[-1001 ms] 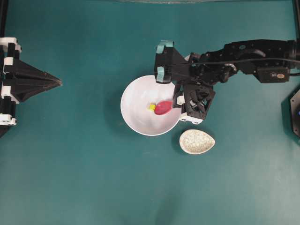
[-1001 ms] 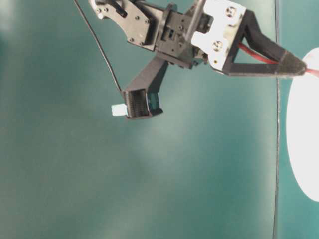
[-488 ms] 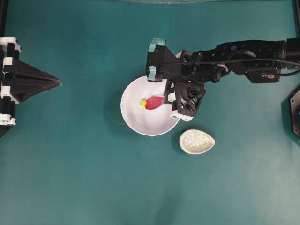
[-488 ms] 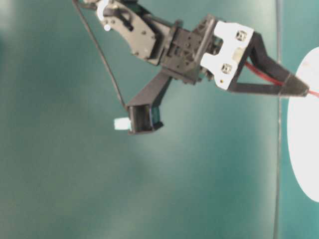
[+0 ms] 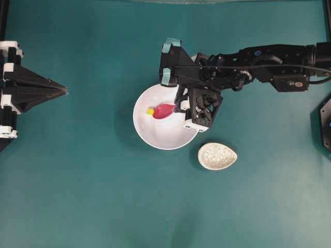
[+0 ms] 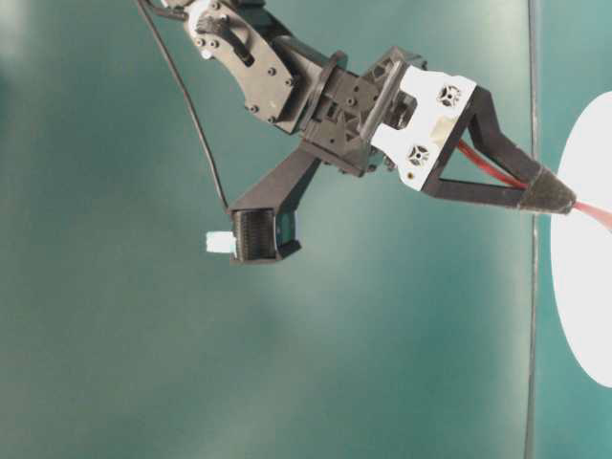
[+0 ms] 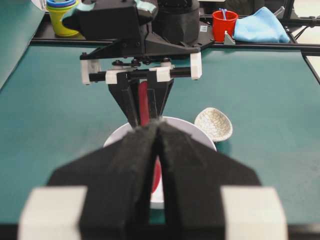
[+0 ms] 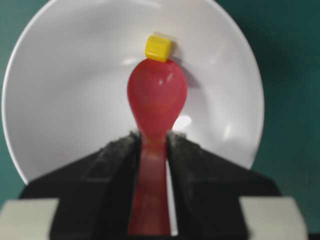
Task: Scoop the yellow hexagonal prism block from the bowl with a spoon using the right arm.
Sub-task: 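Push the spoon bowl under the yellow block toward the bowl's left wall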
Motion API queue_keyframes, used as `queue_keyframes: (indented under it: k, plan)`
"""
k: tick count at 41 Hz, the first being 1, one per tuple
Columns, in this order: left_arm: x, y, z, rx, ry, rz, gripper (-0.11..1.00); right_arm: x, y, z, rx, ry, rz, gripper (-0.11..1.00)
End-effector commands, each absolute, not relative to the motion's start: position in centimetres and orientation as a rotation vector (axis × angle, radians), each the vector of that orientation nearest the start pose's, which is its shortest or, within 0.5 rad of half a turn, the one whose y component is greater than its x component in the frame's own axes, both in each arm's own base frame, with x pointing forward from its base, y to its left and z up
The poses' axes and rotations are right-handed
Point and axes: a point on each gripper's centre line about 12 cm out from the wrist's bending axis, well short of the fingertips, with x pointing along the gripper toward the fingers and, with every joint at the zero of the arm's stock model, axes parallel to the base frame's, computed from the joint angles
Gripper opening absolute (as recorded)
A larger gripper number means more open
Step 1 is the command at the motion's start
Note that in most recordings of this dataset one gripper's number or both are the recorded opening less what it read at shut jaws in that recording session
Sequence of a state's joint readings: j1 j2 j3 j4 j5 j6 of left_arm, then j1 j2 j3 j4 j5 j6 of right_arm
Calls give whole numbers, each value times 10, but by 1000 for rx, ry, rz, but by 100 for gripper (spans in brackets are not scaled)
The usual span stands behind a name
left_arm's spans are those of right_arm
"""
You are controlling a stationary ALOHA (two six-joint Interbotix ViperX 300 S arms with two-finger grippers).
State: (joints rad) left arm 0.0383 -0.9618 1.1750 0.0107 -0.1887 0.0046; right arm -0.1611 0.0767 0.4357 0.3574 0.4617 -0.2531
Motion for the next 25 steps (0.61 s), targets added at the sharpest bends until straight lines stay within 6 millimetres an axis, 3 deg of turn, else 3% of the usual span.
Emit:
queue_keyframes:
  k: [1, 25]
  plan:
    - [202, 8, 290, 18, 5, 37, 3, 415, -45, 193, 205, 886, -33, 26]
    - [202, 8, 291, 20, 2, 37, 3, 420, -39, 194, 191, 804, -48, 26]
